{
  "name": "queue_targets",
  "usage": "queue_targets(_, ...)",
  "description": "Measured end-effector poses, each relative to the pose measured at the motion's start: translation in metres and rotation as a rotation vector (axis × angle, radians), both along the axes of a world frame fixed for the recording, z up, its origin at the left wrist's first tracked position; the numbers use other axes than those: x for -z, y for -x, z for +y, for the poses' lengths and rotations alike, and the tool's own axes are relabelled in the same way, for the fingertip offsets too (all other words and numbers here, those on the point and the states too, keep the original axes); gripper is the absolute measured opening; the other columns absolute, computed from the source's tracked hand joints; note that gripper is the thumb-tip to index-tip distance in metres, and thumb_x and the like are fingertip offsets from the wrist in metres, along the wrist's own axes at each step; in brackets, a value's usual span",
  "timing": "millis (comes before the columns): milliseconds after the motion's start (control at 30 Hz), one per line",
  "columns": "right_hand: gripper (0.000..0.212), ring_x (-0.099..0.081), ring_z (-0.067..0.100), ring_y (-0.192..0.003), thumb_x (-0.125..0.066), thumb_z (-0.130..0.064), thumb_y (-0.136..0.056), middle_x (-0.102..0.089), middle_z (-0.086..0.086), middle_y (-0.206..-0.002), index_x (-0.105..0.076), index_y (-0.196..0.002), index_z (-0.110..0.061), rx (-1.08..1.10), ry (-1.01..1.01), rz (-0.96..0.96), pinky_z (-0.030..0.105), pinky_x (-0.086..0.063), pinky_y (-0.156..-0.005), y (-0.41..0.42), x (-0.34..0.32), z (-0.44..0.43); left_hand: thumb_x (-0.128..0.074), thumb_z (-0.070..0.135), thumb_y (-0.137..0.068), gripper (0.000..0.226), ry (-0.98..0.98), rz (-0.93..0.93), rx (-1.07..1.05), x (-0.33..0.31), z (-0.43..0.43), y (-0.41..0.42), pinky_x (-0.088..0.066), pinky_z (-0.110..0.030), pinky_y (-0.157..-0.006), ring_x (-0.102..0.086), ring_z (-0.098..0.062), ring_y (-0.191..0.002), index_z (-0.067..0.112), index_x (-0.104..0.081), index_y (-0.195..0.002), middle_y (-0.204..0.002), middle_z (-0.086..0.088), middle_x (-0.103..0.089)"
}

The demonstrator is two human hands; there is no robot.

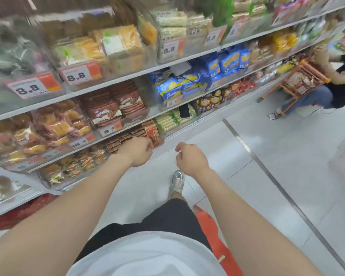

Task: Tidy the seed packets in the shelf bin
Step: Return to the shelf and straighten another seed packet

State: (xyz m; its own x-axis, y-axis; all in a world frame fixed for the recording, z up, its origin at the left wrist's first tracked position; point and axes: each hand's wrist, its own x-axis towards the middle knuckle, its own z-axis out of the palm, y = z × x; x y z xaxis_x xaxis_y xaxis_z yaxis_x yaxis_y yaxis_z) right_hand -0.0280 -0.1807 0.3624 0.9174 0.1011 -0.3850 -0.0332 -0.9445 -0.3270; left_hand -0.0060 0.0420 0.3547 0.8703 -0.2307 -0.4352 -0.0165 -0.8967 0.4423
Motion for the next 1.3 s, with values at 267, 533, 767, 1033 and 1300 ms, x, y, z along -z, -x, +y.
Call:
queue_targets(267,0.047,-0.06,0.04,-0.127,-0.048,-0.02,-0.106,-0.054,0.017,-0.144,-0.044,-0.153,-0.017,-0.489,0.169,0.276,0.045,-0.053,-0.101,-0.184,0.052,-0.024,-0.052,0.018,-0.103,0.027,-0.057,0.054,-0.253,0.045,-0.028,-0.102,-0.055,-0.04,-0.087,-0.069,-0.035,-0.111,0.018,-0.073,-0.121,-0.12,-0.008,-0.075)
queue_targets(533,0.039,-0.065,0.037,-0.115,-0.052,-0.016,-0.101,-0.064,0.014,-0.126,-0.053,-0.141,-0.012,-0.585,0.113,0.207,0.042,-0.052,-0.093,-0.235,0.186,-0.013,-0.048,0.021,-0.103,0.016,-0.06,0.04,-0.363,0.153,-0.053,-0.145,-0.056,-0.045,-0.08,-0.066,-0.031,-0.089,0.022,-0.059,-0.091,-0.087,0.001,-0.06)
queue_targets(767,0.047,-0.061,0.033,-0.106,-0.064,-0.015,-0.081,-0.063,0.009,-0.114,-0.065,-0.127,-0.014,-0.362,-0.421,-0.104,0.041,-0.053,-0.091,-0.274,0.326,0.026,-0.04,0.043,-0.096,0.044,-0.057,-0.198,-0.409,0.301,-0.056,-0.166,-0.053,-0.044,-0.09,-0.063,-0.027,-0.11,0.025,-0.067,-0.125,-0.122,0.004,-0.068)
queue_targets(1033,0.046,-0.059,0.039,-0.095,-0.056,-0.013,-0.083,-0.073,0.009,-0.105,-0.066,-0.128,-0.014,-0.599,-0.307,-0.518,0.048,-0.049,-0.082,-0.323,0.411,0.045,-0.049,0.045,-0.091,0.029,-0.154,-0.472,-0.365,0.366,-0.044,-0.195,-0.052,-0.045,-0.08,-0.056,-0.027,-0.087,0.024,-0.069,-0.089,-0.086,0.003,-0.065)
queue_targets(1300,0.027,-0.05,0.036,-0.111,-0.062,-0.024,-0.086,-0.067,0.003,-0.099,-0.07,-0.111,-0.025,-0.752,0.009,-0.526,0.043,-0.025,-0.085,-0.323,0.396,0.056,-0.047,0.037,-0.098,0.042,-0.17,-0.436,-0.35,0.377,-0.056,-0.185,-0.03,-0.038,-0.063,-0.05,-0.017,-0.061,0.021,-0.056,-0.061,-0.056,0.004,-0.051)
